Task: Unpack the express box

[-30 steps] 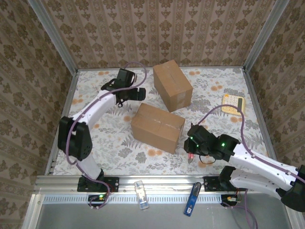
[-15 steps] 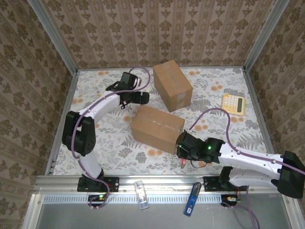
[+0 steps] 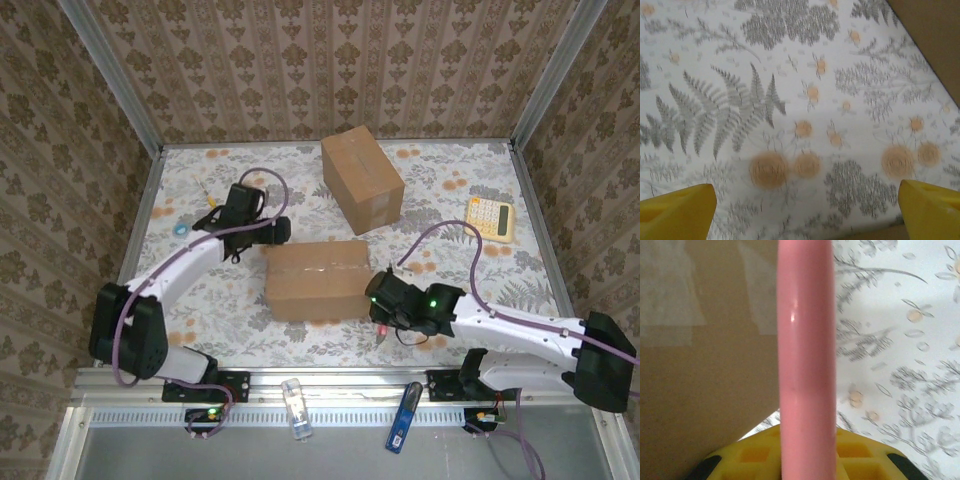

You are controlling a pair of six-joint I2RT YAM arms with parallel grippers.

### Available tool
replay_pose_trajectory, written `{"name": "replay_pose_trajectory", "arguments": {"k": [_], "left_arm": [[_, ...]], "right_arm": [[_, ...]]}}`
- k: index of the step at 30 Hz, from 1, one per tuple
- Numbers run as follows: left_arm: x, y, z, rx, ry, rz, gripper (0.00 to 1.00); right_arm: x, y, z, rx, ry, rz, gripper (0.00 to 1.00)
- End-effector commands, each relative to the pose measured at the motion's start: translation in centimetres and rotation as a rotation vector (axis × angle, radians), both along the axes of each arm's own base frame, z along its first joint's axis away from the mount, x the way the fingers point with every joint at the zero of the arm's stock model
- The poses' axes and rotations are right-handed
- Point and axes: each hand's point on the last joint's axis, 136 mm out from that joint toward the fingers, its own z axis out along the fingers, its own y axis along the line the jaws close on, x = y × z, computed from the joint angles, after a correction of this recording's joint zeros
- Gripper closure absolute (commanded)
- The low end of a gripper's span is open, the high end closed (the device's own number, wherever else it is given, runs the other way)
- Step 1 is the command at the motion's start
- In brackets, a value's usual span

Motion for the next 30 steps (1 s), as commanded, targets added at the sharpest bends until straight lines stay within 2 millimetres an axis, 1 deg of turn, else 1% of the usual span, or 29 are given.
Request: {"name": "replay_pose_trajectory", "arguments": {"k": [1,5,9,10,11,13,20,22,27,30], "left_arm": [[-3.4,1.0,-2.2,0.003,0.090,0.032,0.07],[-5.1,2.2,-3.1,0.004,0.108,0.068,0.07],[-6.1,2.8,-3.9,0.003,0.122,0.089,0.07],[-6.3,2.9,-4.0,0.000,0.125,0.093,0.07],[-6.3,2.9,-4.0,-0.002,0.125,0.097,0.07],[-6.6,3.0,-4.1,-0.006,0.126,0.102,0.07],[-6.7,2.8,-4.0,-0.026,0.127,0.107,0.07],[-6.6,2.8,-3.9,-0.029,0.126,0.109,0.07],[-6.2,2.7,-3.6,-0.022,0.128,0.116,0.07],[-6.1,2.9,-3.6,-0.010,0.129,0.123,0.07]], "right_arm": [[4.1,3.3,4.3,0.120,-0.151,-0.020,1.00],[6.1,5.1,5.1,0.118,-0.163,0.016,1.00],[8.0,7.1,5.7,0.115,-0.167,0.060,1.00],[8.5,7.7,6.3,0.126,-0.174,0.068,1.00],[8.9,8.2,5.6,0.113,-0.161,0.079,1.00],[9.7,9.5,5.8,0.122,-0.157,0.101,1.00],[11.7,14.3,5.6,0.167,-0.129,0.183,1.00],[12.4,15.6,5.9,0.178,-0.128,0.211,1.00],[14.4,18.2,6.3,0.187,-0.132,0.272,1.00],[15.9,19.3,6.6,0.179,-0.136,0.321,1.00]]}}
